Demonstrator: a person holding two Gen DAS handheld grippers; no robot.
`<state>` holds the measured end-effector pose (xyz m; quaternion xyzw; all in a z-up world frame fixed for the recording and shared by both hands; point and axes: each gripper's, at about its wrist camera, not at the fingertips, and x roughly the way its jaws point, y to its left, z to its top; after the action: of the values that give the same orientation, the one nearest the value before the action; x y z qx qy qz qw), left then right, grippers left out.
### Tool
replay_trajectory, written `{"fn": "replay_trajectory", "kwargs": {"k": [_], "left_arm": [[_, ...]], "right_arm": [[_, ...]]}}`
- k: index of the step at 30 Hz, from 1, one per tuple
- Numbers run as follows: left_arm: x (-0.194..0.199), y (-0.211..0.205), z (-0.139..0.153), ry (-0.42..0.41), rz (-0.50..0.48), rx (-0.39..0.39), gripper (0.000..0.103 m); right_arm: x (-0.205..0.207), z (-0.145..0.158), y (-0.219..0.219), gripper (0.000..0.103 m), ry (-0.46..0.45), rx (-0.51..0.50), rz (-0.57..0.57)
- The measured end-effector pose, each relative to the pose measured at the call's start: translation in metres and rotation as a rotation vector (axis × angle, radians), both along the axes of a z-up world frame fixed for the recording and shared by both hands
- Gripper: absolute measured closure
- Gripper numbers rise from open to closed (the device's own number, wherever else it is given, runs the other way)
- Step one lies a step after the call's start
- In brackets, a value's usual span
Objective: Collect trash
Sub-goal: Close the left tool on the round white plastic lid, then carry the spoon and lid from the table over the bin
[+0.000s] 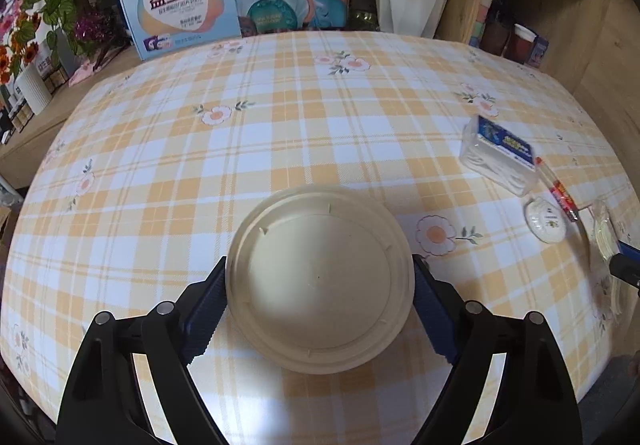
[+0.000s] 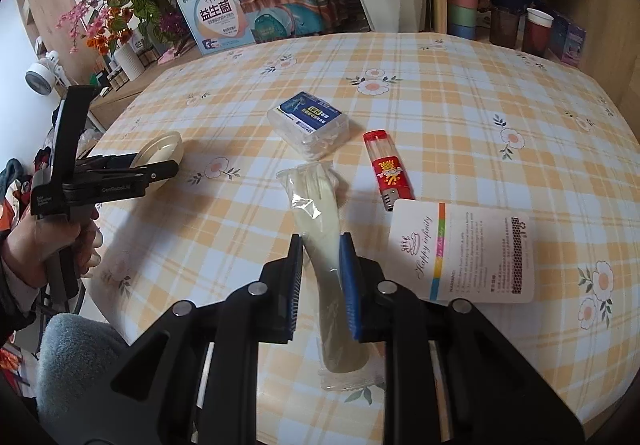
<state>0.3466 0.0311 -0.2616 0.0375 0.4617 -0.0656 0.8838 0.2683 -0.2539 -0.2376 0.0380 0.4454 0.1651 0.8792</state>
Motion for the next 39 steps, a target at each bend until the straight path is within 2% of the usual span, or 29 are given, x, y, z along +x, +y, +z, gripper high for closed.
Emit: {"fn": "replay_trajectory", "kwargs": {"k": [8,21,27,39], "left_arm": [[-0.041,-0.013,0.040,-0.081,-0.043,-0.021,0.020],[-0.135,-0.032,0.102,-0.204,-0.073,-0.094,0.020],[-0.176,-0.036,0.119,-0.243,-0.066,-0.136,0.020],[-0.245,-0.033,0.133,-0.282,-0.039,-0.170,0.020]], "right_arm": [[-0.023,0.013,-0.005,0.081,-0.021,0.024,-0.016],[-0.072,0.032,-0.012,0.081,-0.056,0.054,-0.025],[-0.099,0.038,-0.010,0.081,-0.071,0.050,-0.010],[-0.144,0.046,-0.005,0.081,-0.099,0.065,0.014]]}}
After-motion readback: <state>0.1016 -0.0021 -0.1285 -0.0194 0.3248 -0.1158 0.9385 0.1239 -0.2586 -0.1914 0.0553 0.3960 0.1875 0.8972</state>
